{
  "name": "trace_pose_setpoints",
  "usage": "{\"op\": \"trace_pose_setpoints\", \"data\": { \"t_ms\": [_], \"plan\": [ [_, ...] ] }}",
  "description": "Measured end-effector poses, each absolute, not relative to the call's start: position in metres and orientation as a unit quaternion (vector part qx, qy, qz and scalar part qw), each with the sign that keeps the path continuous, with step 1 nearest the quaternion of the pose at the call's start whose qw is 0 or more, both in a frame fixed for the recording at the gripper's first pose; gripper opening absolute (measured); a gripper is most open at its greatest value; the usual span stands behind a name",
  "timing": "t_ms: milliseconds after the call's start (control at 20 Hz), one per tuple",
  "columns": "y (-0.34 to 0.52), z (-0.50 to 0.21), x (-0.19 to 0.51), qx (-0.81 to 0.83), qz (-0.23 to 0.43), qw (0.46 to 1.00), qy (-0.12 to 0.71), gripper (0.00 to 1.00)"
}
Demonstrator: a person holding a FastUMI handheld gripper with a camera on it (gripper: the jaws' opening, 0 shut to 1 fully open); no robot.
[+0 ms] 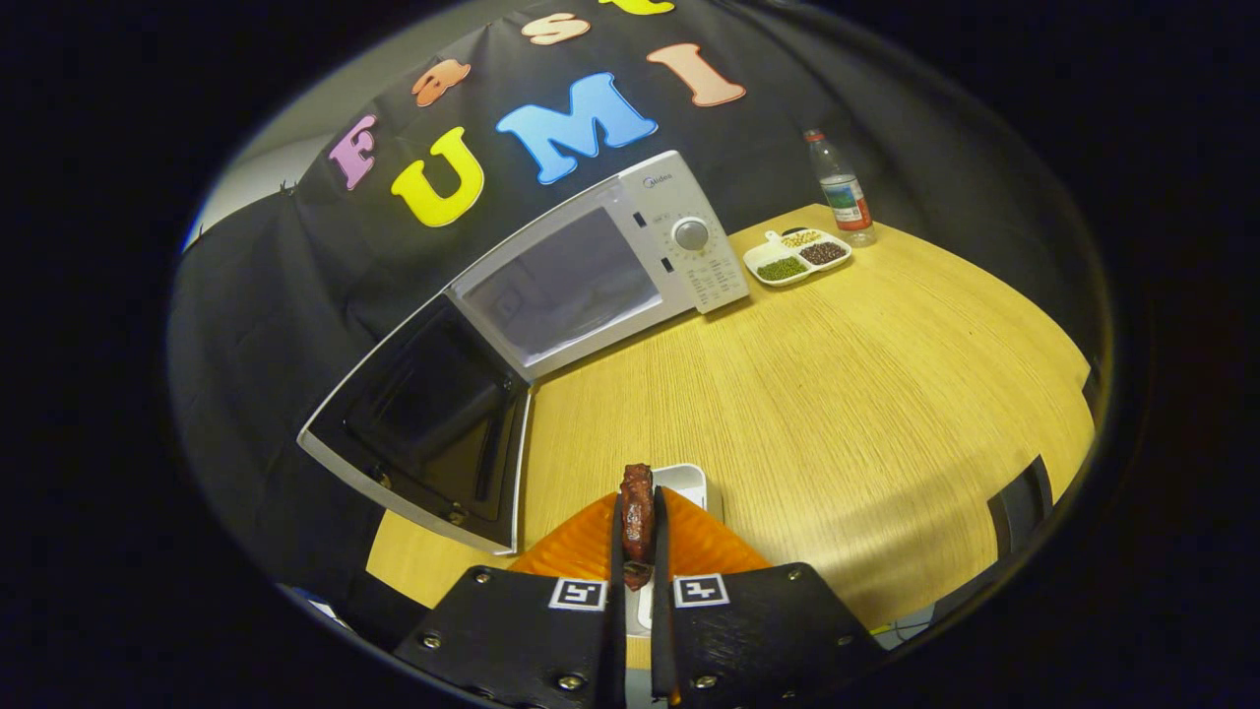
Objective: Open the microwave, put the food inside, and close the microwave door.
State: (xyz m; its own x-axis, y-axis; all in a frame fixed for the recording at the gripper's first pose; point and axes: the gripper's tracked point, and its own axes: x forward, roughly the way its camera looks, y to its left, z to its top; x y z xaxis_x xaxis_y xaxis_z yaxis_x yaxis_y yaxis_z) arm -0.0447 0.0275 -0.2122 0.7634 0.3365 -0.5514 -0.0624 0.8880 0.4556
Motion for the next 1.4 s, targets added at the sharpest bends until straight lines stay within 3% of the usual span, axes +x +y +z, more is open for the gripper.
{"op": "trace_pose_setpoints", "data": {
  "t_ms": [850, 1400],
  "plan": [
    [0.095, -0.135, 0.094, 0.232, 0.208, 0.915, 0.256, 0.1],
    [0.12, -0.159, 0.221, 0.229, 0.184, 0.932, 0.214, 0.1]
  ]
}}
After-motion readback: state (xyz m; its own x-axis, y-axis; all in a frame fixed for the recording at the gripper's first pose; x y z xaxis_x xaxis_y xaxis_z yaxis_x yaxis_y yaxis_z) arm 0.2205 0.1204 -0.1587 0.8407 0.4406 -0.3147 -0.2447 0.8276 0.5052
